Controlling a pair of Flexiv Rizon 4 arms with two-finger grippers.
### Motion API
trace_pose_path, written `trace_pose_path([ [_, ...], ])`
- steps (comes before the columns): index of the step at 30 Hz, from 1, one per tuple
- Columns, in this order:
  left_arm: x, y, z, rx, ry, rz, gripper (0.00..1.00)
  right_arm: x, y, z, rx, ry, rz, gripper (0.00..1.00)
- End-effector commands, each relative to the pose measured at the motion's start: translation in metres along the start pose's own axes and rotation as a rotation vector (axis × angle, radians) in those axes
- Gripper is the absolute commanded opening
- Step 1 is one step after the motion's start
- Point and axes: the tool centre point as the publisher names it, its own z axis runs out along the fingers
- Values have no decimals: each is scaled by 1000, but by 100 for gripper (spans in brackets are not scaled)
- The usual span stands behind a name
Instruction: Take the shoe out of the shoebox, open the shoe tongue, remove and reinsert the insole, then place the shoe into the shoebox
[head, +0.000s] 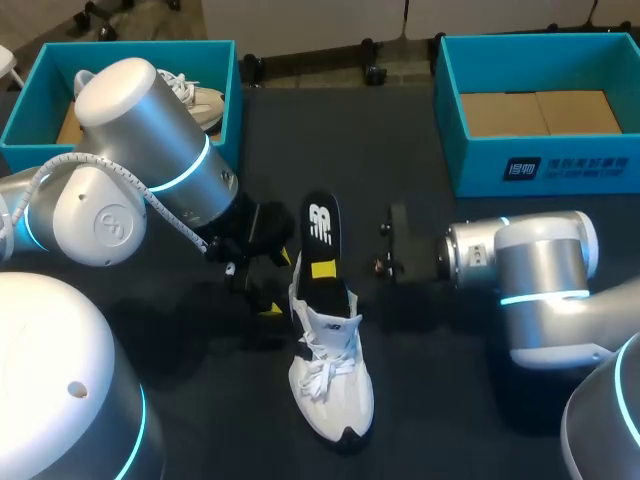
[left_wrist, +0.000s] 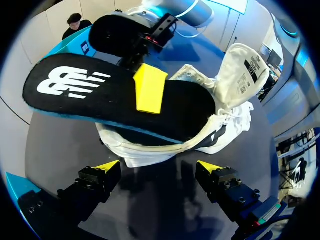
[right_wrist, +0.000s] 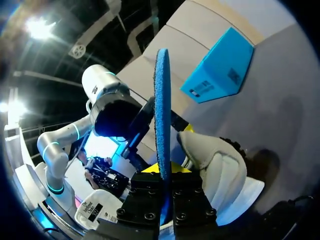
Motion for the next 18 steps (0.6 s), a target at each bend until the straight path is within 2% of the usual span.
trace_pose_path([
  [1, 1, 1, 0, 1, -2, 1, 100, 8, -14, -1, -9, -29, 1, 0],
  [7, 1, 1, 0, 1, -2, 1, 100, 5, -23, -2, 22, -25, 19, 0],
  [12, 1, 1, 0, 1, -2, 1, 100, 4, -22, -2, 22, -14, 19, 0],
  [13, 1, 1, 0, 1, -2, 1, 100, 5, -20, -2, 23, -13, 15, 6],
  [14, 1, 1, 0, 1, -2, 1, 100, 5, -19, -1, 25, -13, 10, 25],
  [15, 1, 1, 0, 1, -2, 1, 100, 7, -16, -1, 26, -11, 1, 32],
  [16, 1, 1, 0, 1, -2, 1, 100, 8, -14, -1, 27, -11, -6, 36],
  [18, 1, 1, 0, 1, -2, 1, 100, 10, -9, 0, 34, -10, -23, 38],
])
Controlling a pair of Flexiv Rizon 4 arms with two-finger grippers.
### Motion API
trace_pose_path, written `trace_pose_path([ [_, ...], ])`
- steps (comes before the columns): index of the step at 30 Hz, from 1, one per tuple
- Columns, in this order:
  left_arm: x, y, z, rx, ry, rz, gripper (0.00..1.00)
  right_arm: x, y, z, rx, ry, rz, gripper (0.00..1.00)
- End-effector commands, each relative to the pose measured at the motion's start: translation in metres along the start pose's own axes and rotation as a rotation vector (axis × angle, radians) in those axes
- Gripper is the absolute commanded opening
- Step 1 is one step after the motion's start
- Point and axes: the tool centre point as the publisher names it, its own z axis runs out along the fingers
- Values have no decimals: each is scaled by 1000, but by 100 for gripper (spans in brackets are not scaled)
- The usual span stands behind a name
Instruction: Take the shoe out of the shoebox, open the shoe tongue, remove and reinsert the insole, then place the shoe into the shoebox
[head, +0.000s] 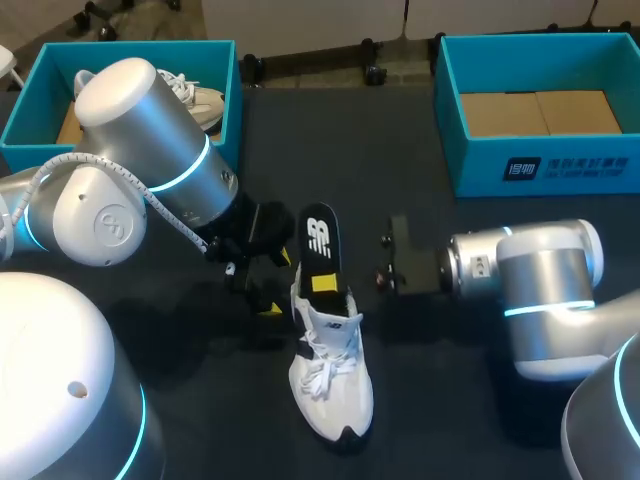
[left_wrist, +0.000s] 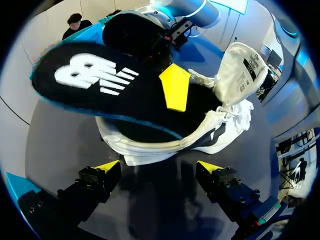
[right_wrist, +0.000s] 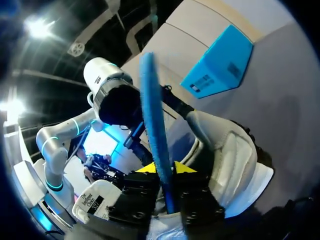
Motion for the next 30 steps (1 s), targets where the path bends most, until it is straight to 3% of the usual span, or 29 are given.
trace_pose_path([
  [1, 1, 1, 0, 1, -2, 1, 100, 3, 9, 0, 16, -1, -16, 37],
  [8, 1, 1, 0, 1, -2, 1, 100, 6, 24, 0, 27, -4, -41, 33],
  [14, 1, 1, 0, 1, -2, 1, 100, -3, 33, 0, 17, 2, -35, 0],
  [20, 1, 1, 0, 1, -2, 1, 100, -11, 28, -1, 6, 3, 4, 0],
  [30, 1, 1, 0, 1, -2, 1, 100, -7, 0, -1, -2, -26, 63, 0],
])
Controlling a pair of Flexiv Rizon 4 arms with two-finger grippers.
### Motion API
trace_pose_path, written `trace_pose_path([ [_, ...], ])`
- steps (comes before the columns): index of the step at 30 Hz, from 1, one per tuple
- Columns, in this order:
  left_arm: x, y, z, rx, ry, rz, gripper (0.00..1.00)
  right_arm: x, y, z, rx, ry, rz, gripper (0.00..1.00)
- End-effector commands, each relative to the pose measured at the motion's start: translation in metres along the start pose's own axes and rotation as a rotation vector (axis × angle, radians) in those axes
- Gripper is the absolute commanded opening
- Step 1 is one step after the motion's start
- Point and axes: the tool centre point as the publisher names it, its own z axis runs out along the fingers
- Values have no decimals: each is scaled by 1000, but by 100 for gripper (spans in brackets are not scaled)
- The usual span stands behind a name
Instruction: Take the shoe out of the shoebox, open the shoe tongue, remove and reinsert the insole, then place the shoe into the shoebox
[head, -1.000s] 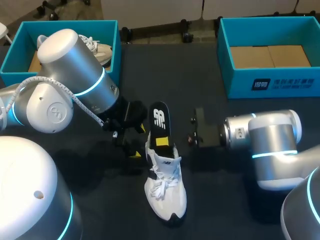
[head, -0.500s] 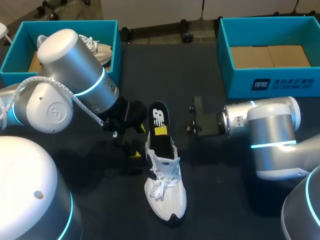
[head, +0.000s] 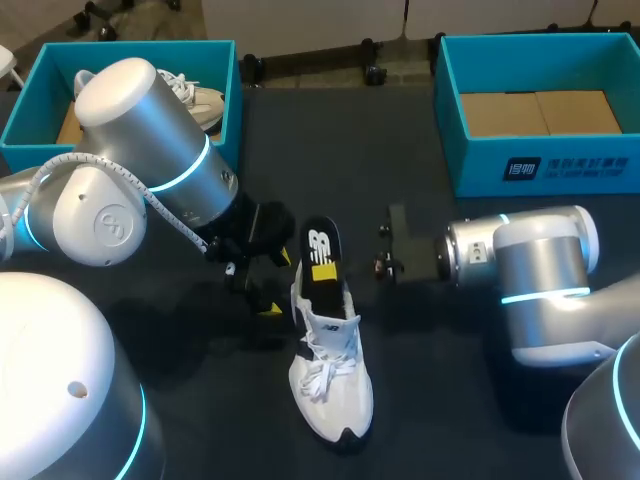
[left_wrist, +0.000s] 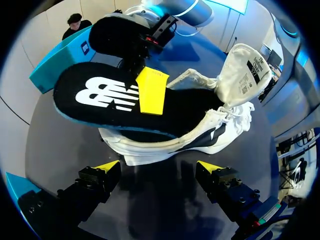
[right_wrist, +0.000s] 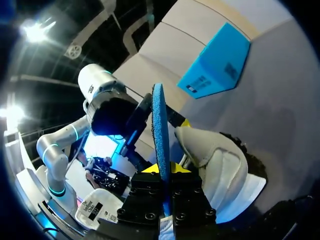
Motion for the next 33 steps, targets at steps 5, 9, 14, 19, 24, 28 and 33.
trace_pose_path([
  [5, 1, 1, 0, 1, -2, 1, 100, 3, -20, 1, -12, -33, 40, 0],
  [9, 1, 1, 0, 1, -2, 1, 100, 5, -19, 0, -13, -35, 37, 0],
  [14, 1, 1, 0, 1, -2, 1, 100, 10, -7, 0, -4, -33, -1, 39],
  [19, 1, 1, 0, 1, -2, 1, 100, 10, 7, 0, 9, -32, -21, 35],
  [24, 1, 1, 0, 1, -2, 1, 100, 6, 14, -1, 13, -29, -23, 25],
  [28, 1, 1, 0, 1, -2, 1, 100, -3, 18, -4, -3, -21, 4, 0],
  [33, 1, 1, 0, 1, -2, 1, 100, -6, 7, -3, -11, -20, 45, 0],
])
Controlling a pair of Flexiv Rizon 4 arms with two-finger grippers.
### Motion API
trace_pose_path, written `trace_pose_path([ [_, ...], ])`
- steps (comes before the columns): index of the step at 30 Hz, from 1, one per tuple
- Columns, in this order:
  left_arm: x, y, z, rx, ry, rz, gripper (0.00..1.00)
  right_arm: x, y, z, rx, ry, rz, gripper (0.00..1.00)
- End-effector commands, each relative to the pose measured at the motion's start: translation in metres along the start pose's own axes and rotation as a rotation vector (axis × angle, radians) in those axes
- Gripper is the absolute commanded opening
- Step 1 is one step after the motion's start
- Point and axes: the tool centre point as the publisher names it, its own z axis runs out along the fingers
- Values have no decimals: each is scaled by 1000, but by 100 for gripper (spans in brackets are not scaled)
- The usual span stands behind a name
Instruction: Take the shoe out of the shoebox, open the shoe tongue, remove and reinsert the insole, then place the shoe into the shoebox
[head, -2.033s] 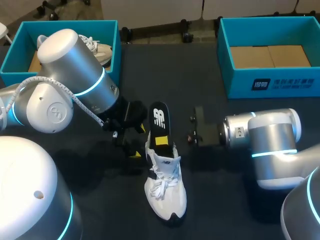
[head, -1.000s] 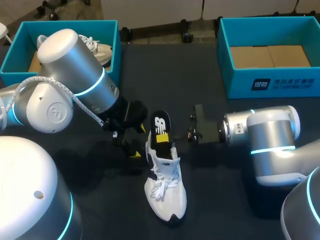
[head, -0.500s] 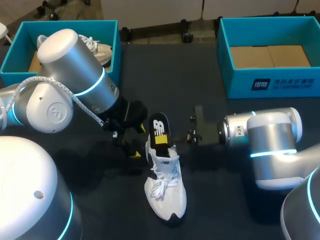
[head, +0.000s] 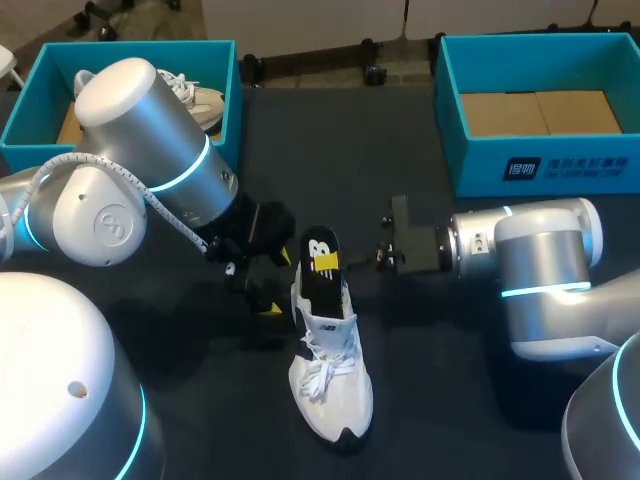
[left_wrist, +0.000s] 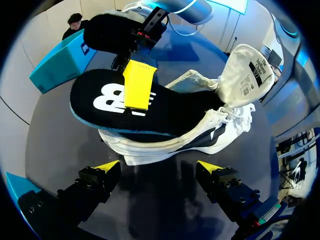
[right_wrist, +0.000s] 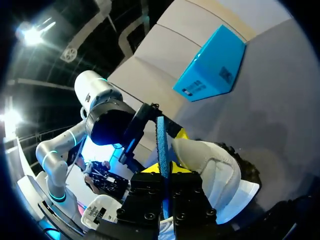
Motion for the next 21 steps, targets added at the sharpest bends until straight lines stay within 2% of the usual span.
trace_pose_path([
  [1, 1, 1, 0, 1, -2, 2, 100, -3, -10, 1, -1, -3, 22, 0],
  [9, 1, 1, 0, 1, -2, 2, 100, 2, -33, 0, -1, -31, 56, 0],
  [16, 1, 1, 0, 1, -2, 2, 100, 1, -38, 2, 16, -39, 76, 0],
  [18, 1, 1, 0, 1, -2, 2, 100, 4, -35, 1, 15, -40, 64, 18],
  [19, 1, 1, 0, 1, -2, 2, 100, 7, -32, 1, 14, -42, 53, 36],
  [21, 1, 1, 0, 1, -2, 2, 100, 10, -27, 1, 16, -45, 37, 42],
])
